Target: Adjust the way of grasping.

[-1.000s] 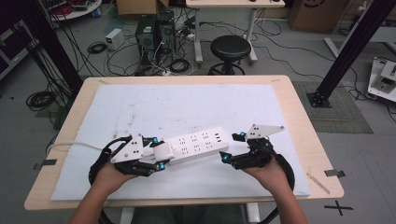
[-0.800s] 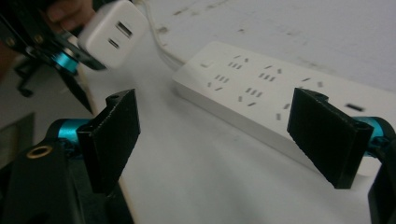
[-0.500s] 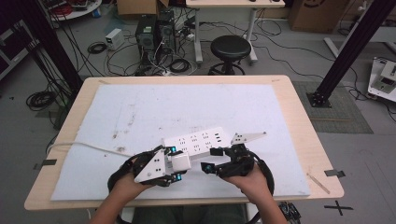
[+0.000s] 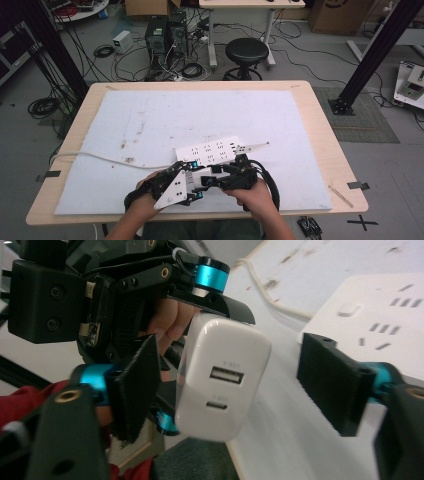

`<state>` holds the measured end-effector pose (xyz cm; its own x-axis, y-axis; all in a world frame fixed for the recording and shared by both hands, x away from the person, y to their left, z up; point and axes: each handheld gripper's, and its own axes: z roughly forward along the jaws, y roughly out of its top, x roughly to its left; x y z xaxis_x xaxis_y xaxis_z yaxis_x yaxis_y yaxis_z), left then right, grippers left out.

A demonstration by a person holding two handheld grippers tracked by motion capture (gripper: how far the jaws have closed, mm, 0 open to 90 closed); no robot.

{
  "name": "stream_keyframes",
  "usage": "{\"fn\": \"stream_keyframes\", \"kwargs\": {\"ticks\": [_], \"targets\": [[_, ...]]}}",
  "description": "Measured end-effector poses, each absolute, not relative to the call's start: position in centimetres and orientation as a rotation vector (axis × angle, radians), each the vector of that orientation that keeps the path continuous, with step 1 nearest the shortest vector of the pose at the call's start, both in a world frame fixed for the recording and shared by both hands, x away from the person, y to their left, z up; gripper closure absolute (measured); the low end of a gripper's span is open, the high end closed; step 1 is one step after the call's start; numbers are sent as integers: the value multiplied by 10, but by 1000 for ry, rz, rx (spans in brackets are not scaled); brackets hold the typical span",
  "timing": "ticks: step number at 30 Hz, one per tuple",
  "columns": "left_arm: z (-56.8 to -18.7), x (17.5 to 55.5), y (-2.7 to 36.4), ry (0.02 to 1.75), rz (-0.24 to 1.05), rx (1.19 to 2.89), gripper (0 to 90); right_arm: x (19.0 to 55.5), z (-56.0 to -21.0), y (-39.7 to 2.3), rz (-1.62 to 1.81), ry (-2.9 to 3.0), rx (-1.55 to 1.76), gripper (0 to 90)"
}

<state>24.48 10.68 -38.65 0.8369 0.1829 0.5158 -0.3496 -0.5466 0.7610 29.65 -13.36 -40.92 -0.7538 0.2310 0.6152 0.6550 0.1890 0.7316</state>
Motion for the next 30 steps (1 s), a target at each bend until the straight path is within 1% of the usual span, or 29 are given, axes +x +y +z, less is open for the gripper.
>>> {"fn": "stream_keyframes", "kwargs": {"ticks": [2,8,9,10,13,17,18,19,20,21,23,25,27,30], "targets": [[-385,245,107,-130,689,2033,424,297,-411,-132,-1572,-2060,-836,360],[-386,245,105,-149,712,2033,424,301,-416,-131,-1574,-1965,-818,487],[-386,245,104,-148,723,2037,424,302,-417,-131,-1571,-1960,-815,527],[-387,245,104,-155,733,2037,424,301,-417,-131,-1573,-1950,-804,585],[-387,244,102,-170,748,2045,424,302,-417,-132,-1552,-1947,-815,604],[-387,247,100,-143,727,2057,417,303,-416,-134,-1541,-1945,-823,626],[-387,247,100,-143,727,2057,396,303,-415,-134,-1535,-1957,-823,629],[-387,249,100,-92,724,2054,343,303,-414,-134,-1536,-1964,-820,630],[-387,249,100,-92,724,2054,310,303,-413,-135,-1531,-1972,-823,631],[-387,250,102,-67,701,2060,302,303,-412,-136,-1526,-1975,-828,632],[-386,250,103,-64,703,2064,273,304,-412,-138,-1532,-1991,-835,632],[-381,248,108,-36,679,2064,264,304,-411,-142,-1543,-1986,-848,632],[-379,248,111,-35,667,2064,231,305,-410,-147,-1552,-1989,-857,632],[-373,247,121,-20,651,2053,230,305,-407,-153,-1562,-1986,-874,632]]}}
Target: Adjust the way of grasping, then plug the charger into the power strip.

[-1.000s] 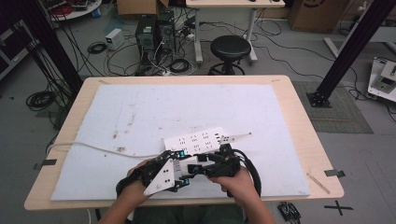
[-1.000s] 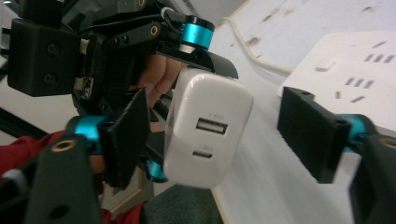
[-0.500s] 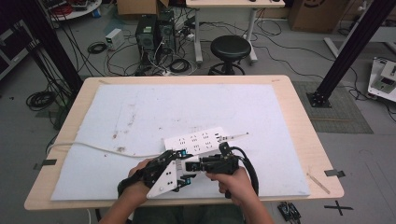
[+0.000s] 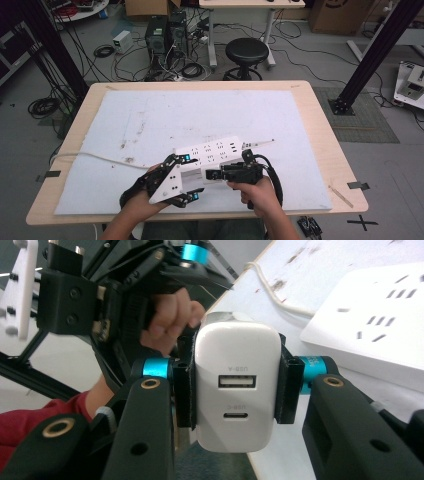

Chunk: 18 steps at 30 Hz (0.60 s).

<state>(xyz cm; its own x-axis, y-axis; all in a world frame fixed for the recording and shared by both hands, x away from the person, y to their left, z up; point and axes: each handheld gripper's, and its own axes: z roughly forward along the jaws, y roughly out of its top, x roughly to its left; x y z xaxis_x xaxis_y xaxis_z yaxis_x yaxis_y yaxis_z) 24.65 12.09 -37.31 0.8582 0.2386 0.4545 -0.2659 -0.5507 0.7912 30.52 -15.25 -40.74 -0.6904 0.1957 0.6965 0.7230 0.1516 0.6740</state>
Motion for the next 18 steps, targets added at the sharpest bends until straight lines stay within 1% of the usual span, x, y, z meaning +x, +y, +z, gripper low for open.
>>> {"fn": "stream_keyframes", "kwargs": {"ticks": [2,4,7,18], "targets": [[-368,247,129,-9,663,2048,231,306,-407,-154,-1570,-1986,-868,632],[-362,250,140,19,705,2046,230,305,-405,-158,-1582,-1984,-878,632],[-355,252,150,42,715,2043,231,307,-406,-162,-1593,-1981,-884,632],[-345,256,168,97,749,2018,230,319,-407,-165,-1610,-1963,-947,633]]}}
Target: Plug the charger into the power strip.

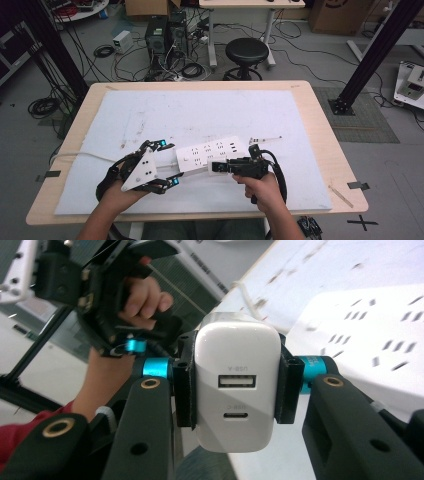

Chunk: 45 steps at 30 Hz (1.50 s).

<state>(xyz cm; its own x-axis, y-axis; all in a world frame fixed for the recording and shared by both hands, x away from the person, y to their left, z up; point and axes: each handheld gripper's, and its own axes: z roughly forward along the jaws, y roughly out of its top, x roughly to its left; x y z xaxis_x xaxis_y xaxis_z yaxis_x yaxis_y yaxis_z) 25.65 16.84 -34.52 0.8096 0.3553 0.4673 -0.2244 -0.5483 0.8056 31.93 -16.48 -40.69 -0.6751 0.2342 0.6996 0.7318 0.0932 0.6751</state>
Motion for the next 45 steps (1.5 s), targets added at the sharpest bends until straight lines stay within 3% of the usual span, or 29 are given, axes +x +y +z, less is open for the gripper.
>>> {"fn": "stream_keyframes", "kwargs": {"ticks": [11,17,30,45], "targets": [[-351,253,197,199,773,2003,230,342,-404,-165,-1870,-1934,-1140,632],[-353,252,206,225,779,2017,230,352,-392,-169,-1903,-2207,-1156,633],[-357,253,213,240,769,2043,230,378,-343,-169,-1437,-2901,-768,633],[-361,252,222,274,770,2050,230,409,-338,-136,-938,-3169,-176,632]]}}
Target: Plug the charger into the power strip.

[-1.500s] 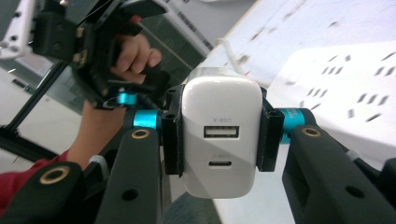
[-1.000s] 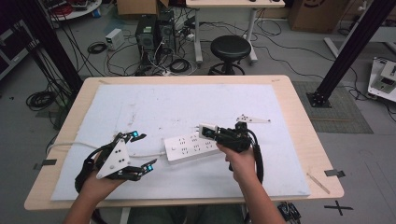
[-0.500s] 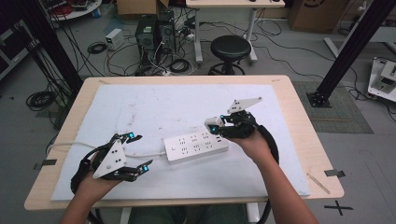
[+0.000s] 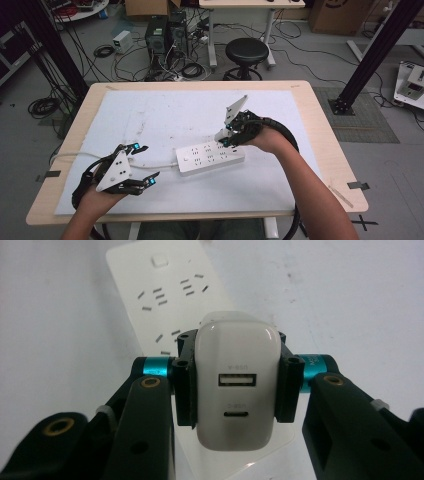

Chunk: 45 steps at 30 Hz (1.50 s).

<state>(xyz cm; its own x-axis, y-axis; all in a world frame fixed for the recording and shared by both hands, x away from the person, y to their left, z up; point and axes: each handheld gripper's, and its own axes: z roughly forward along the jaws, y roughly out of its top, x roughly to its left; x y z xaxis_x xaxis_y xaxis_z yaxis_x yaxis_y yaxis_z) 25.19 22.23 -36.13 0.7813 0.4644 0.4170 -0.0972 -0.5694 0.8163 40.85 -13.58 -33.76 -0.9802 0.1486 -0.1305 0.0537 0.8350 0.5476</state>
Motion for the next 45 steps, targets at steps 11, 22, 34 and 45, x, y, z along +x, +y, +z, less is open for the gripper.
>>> {"fn": "stream_keyframes", "kwargs": {"ticks": [11,22,34,45], "targets": [[-367,252,228,297,762,2059,230,424,-331,-115,574,2957,-97,632],[-372,253,231,315,755,2064,231,434,-334,-93,334,3019,-332,632],[-373,254,234,330,756,2060,230,442,-349,-81,239,3033,-378,633],[-376,252,237,341,757,2061,230,443,-356,-76,182,3048,-365,634]]}}
